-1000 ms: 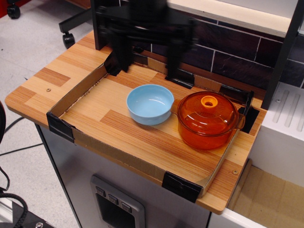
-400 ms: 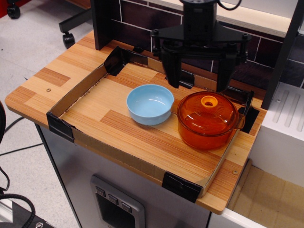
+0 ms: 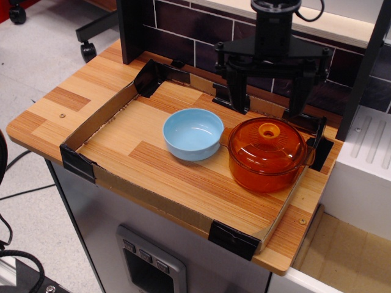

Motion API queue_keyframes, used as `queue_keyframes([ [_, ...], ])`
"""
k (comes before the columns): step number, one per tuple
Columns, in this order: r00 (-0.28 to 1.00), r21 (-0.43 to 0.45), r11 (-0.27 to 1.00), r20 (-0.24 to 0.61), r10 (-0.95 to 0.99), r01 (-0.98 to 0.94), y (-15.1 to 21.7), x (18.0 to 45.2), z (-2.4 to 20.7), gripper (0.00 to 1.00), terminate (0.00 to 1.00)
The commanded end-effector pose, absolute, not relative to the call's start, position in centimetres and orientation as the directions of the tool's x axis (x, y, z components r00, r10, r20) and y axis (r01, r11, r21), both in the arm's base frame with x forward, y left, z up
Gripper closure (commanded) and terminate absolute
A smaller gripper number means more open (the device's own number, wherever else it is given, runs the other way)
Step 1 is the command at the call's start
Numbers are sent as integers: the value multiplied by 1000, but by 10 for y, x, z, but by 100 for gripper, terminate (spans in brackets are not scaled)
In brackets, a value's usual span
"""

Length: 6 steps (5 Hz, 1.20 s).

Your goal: Take lid off pot

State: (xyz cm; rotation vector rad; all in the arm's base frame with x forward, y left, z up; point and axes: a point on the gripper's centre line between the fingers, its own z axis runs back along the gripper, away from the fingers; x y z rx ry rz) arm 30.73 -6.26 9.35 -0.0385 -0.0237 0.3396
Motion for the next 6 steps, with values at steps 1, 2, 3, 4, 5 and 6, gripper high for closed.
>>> queue_keyframes([
  [1,949,-32,949,32,315,-314,-70,316,86,0,0],
  [2,954,-28,954,33,299,-299,-72,314,79,0,0],
  [3,954,-16,954,25,298,-298,-73,313,72,0,0],
  [4,956,-5,957,27,291,-291,-71,314,68,0,0],
  [5,957,10,958,26,287,-288,-68,315,61,100,0],
  [6,956,-5,956,33,293,-293,-65,316,67,100,0],
])
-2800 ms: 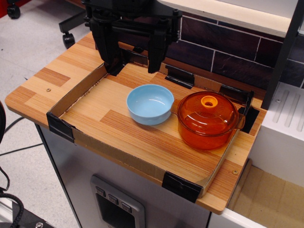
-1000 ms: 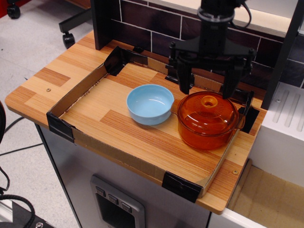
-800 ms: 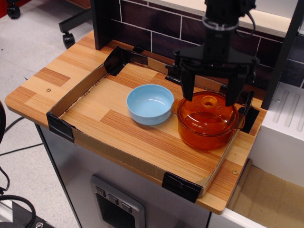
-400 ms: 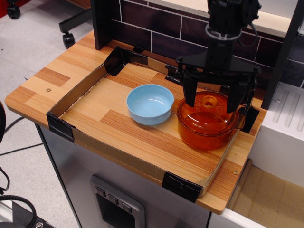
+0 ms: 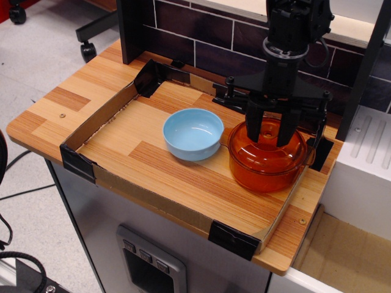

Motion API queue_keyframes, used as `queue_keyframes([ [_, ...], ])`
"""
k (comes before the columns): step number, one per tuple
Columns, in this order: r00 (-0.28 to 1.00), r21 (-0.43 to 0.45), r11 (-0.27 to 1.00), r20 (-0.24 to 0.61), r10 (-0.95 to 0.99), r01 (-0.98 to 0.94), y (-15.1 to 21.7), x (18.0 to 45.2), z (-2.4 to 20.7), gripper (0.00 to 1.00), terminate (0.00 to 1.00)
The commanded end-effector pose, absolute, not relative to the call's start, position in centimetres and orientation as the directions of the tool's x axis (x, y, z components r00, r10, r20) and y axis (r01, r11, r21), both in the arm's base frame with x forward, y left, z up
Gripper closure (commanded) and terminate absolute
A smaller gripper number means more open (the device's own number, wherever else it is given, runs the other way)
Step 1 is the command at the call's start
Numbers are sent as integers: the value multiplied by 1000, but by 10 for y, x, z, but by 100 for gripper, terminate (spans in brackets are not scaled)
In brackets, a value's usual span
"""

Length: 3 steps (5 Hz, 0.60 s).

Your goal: Take lid off pot

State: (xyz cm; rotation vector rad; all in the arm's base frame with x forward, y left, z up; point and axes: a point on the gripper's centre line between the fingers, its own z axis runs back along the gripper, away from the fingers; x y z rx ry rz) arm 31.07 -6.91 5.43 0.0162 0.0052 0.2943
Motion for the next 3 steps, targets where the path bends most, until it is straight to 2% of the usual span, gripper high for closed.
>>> queue_keyframes([
  [1,951,-67,951,58,305,-301,-62,316,94,100,0],
  [2,935,-130,932,62,349,-339,-61,315,127,100,0],
  [3,927,-139,924,78,368,-356,-53,312,150,100,0],
])
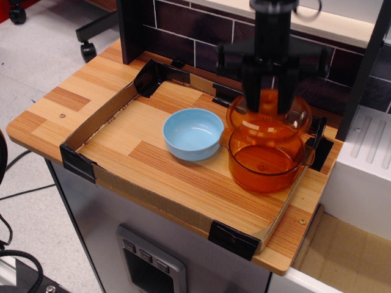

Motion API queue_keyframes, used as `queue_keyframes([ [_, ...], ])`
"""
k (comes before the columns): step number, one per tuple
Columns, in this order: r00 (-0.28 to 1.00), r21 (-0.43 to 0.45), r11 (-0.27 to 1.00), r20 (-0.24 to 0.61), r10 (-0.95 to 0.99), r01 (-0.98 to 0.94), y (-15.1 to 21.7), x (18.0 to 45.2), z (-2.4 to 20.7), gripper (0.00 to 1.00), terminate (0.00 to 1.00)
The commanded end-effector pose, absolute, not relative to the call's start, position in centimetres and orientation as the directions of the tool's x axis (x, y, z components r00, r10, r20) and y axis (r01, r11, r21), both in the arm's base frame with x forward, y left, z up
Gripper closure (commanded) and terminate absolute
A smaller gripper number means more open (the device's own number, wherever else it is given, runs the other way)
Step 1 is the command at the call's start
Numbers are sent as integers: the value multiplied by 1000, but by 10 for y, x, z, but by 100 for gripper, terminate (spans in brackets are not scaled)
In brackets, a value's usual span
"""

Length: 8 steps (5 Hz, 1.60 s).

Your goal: Take lid off pot

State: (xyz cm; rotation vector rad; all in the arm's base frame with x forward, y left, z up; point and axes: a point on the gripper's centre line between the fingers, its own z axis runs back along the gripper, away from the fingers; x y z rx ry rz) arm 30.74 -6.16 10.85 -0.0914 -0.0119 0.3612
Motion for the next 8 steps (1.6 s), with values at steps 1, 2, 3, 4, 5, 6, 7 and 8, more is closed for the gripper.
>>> queue_keyframes([
  [1,915,-103,916,79,395,-387,-27,309,153,100,0],
  [2,907,-48,907,18,420,-419,9,299,140,100,0],
  [3,924,-10,924,-42,381,-382,35,281,124,100,0],
  [4,954,-26,956,-79,290,-293,49,267,109,100,0],
  [5,971,-21,972,-53,234,-235,64,257,89,100,0],
  [6,969,-26,971,-75,234,-237,72,257,75,100,0],
  [7,967,-20,968,-66,247,-249,79,264,70,100,0],
  [8,962,-14,963,-60,267,-268,85,269,66,100,0],
])
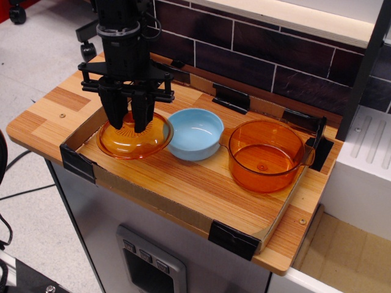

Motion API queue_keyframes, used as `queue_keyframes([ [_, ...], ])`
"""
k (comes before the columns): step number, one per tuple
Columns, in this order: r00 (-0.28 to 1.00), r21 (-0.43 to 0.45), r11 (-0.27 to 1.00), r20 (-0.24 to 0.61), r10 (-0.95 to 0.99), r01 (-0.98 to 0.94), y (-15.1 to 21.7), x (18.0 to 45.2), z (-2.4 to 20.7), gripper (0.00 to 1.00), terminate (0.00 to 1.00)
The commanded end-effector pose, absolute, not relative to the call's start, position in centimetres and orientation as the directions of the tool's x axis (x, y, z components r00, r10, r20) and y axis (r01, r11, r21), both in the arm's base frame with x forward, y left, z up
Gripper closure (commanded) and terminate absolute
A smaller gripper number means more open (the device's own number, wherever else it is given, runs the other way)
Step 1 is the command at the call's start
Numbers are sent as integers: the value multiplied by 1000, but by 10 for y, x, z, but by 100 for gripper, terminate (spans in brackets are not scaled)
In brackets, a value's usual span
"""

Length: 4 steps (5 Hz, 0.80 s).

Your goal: Take lid off pot

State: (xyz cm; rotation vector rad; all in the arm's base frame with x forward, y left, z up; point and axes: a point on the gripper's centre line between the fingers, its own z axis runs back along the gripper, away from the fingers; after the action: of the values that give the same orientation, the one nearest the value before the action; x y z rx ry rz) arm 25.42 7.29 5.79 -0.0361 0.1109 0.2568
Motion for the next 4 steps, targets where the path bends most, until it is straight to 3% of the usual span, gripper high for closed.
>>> queue_keyframes([
  [1,962,-14,964,-55,266,-267,90,272,66,100,0],
  [4,964,-36,964,-58,260,-262,109,273,69,100,0],
])
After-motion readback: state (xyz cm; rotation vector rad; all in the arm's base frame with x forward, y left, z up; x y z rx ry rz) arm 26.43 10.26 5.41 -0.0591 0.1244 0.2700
